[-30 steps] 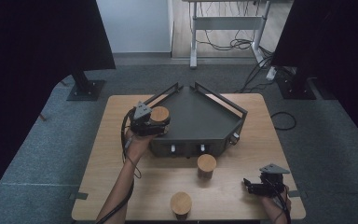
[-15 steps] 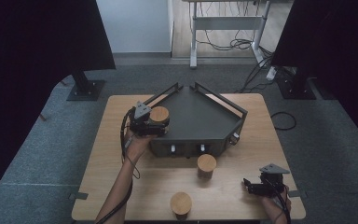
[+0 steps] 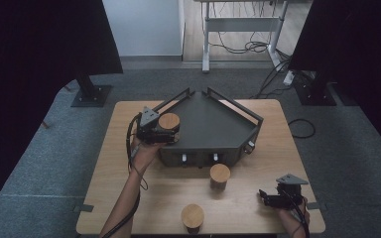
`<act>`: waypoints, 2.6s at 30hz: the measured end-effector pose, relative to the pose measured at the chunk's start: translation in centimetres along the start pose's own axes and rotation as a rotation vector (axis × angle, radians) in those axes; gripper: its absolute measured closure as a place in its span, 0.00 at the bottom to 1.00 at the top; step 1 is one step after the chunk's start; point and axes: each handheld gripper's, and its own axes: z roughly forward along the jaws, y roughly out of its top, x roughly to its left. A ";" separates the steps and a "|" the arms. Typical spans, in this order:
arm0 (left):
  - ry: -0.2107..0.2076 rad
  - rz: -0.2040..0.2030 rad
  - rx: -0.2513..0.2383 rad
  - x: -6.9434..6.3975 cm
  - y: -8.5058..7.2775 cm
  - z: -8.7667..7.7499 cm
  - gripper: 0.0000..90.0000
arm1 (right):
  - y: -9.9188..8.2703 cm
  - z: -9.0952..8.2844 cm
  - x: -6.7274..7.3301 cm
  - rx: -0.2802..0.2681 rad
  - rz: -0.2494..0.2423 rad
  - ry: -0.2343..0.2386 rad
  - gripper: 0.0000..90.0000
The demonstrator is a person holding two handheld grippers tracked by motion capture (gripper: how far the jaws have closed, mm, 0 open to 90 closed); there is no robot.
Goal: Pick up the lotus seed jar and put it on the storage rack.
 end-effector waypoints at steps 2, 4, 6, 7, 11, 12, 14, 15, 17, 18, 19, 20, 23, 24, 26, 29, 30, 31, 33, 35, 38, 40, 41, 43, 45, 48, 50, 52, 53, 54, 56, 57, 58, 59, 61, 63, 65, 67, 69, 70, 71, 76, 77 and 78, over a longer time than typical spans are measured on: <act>0.000 0.001 -0.003 -0.1 0.1 -0.2 0.04 | 0.0 0.0 0.0 0.000 0.000 0.000 0.05; 0.000 0.004 -0.004 -0.1 0.2 -0.4 0.04 | 0.0 0.0 0.0 0.000 0.000 0.000 0.05; -0.002 0.003 -0.005 0.0 0.2 -0.6 0.04 | 0.0 0.0 0.0 0.000 0.000 0.000 0.05; -0.003 0.003 -0.008 0.0 0.2 -0.7 0.04 | 0.0 0.0 0.0 0.000 0.000 0.000 0.05; -0.005 0.005 -0.013 0.0 0.3 -1.1 0.04 | 0.0 0.0 0.0 0.000 0.000 0.000 0.05; -0.006 0.007 -0.014 -0.1 0.3 -1.2 0.04 | 0.0 0.0 0.0 0.000 0.000 0.000 0.05; -0.010 0.014 -0.013 -0.2 0.4 -1.3 0.04 | 0.0 0.0 0.0 0.000 0.000 0.000 0.05; -0.011 0.019 -0.014 -0.2 0.4 -1.4 0.04 | 0.0 0.0 0.0 0.000 0.000 0.000 0.05; -0.013 0.026 -0.013 -0.3 0.4 -1.6 0.05 | 0.0 0.0 0.0 0.000 0.000 0.000 0.05; -0.014 0.027 -0.013 -0.3 0.5 -1.7 0.05 | 0.0 0.0 0.0 0.000 0.000 0.000 0.05; -0.016 0.027 -0.014 -0.4 0.5 -1.8 0.05 | 0.0 0.0 0.0 0.000 -0.001 0.000 0.05; -0.017 0.029 -0.015 -0.4 0.4 -1.9 0.05 | 0.0 0.0 0.0 0.000 0.000 0.000 0.05; -0.021 0.036 -0.014 -0.5 0.5 -2.1 0.05 | 0.0 0.0 0.0 0.000 0.000 0.000 0.05; -0.023 0.037 -0.014 -0.5 0.5 -2.2 0.05 | 0.0 0.0 0.0 0.000 0.000 0.000 0.05; -0.028 0.037 -0.018 -0.6 0.4 -2.3 0.05 | 0.0 0.0 0.0 0.000 0.000 0.000 0.05; -0.030 0.040 -0.018 -0.7 0.4 -2.6 0.05 | 0.0 0.0 0.0 0.000 0.000 0.000 0.05; -0.032 0.038 -0.020 -0.6 0.3 -2.6 0.05 | 0.0 0.0 0.0 0.000 0.000 0.000 0.05; -0.035 0.036 -0.020 -0.6 0.3 -2.7 0.05 | 0.0 0.0 0.0 0.001 0.000 0.000 0.05; -0.039 0.031 -0.021 -0.5 0.2 -2.9 0.05 | 0.0 0.0 0.0 0.000 0.000 0.000 0.05; -0.046 0.029 -0.020 -0.4 0.2 -3.0 0.05 | 0.0 0.0 0.0 0.000 0.000 0.000 0.05; -0.046 0.032 -0.020 -0.4 0.1 -3.2 0.05 | 0.0 0.0 0.0 0.000 0.000 0.000 0.05; -0.045 0.032 -0.020 -0.5 0.0 -3.4 0.05 | 0.0 0.0 0.0 0.000 0.000 0.000 0.05; -0.045 0.033 -0.022 -0.5 0.0 -3.5 0.05 | 0.0 0.0 0.0 0.000 0.000 0.000 0.05; -0.046 0.034 -0.025 -0.4 0.0 -3.7 0.05 | 0.0 0.0 0.0 0.000 0.000 0.000 0.05; -0.047 0.032 -0.031 -0.4 -0.1 -3.9 0.05 | 0.0 0.0 0.0 0.000 0.000 0.000 0.05; -0.049 0.038 -0.030 -0.4 -0.1 -4.3 0.05 | 0.0 0.0 0.0 0.000 0.000 0.000 0.05; -0.050 0.037 -0.031 -0.4 -0.1 -4.5 0.05 | 0.0 0.0 0.0 0.000 0.000 0.000 0.05; -0.053 0.036 -0.031 -0.4 -0.2 -4.6 0.05 | 0.0 0.0 0.0 0.000 0.000 0.000 0.05; -0.055 0.037 -0.032 -0.3 -0.2 -4.7 0.05 | 0.0 0.0 0.0 0.000 0.000 0.000 0.05; -0.055 0.037 -0.031 -0.3 -0.2 -4.8 0.05 | 0.0 0.0 0.0 0.000 0.000 0.000 0.05; -0.057 0.037 -0.034 -0.3 -0.4 -5.0 0.05 | 0.0 0.0 0.0 0.000 0.000 0.000 0.05; -0.057 0.037 -0.034 -0.3 -0.4 -5.1 0.05 | 0.0 0.0 0.0 0.000 0.000 0.000 0.05; -0.058 0.039 -0.032 -0.3 -0.5 -5.2 0.06 | 0.0 0.0 0.0 0.000 0.000 0.000 0.05; -0.057 0.040 -0.030 -0.4 -0.5 -5.3 0.05 | 0.0 0.0 0.0 0.000 0.000 0.000 0.05; -0.054 0.044 -0.029 -0.4 -0.6 -5.5 0.06 | 0.0 0.0 0.0 0.000 0.000 0.000 0.05; -0.056 0.038 -0.031 -0.3 -0.8 -5.7 0.06 | 0.0 0.0 0.0 -0.001 -0.002 -0.001 0.05; -0.058 0.036 -0.033 -0.2 -1.0 -5.9 0.06 | 0.0 0.0 0.0 0.000 0.000 0.000 0.05; -0.059 0.036 -0.033 -0.2 -1.1 -6.1 0.06 | 0.0 0.0 0.0 0.000 0.000 0.000 0.05; -0.059 0.037 -0.034 -0.2 -1.2 -6.3 0.06 | 0.0 0.0 0.0 0.000 0.000 0.000 0.05; -0.060 0.036 -0.035 -0.2 -1.2 -6.4 0.06 | 0.0 0.0 0.0 0.000 0.000 -0.001 0.05; -0.060 0.036 -0.035 -0.2 -1.2 -6.4 0.06 | 0.0 0.0 0.0 0.000 0.000 -0.001 0.05; -0.064 0.037 -0.036 -0.2 -1.4 -6.7 0.06 | 0.0 0.0 0.0 0.000 0.001 -0.001 0.05; -0.066 0.036 -0.037 -0.2 -1.4 -6.8 0.06 | 0.0 0.0 0.0 -0.001 0.000 -0.001 0.05; -0.067 0.034 -0.038 -0.3 -1.5 -6.9 0.06 | 0.0 0.0 0.0 -0.001 -0.001 -0.001 0.05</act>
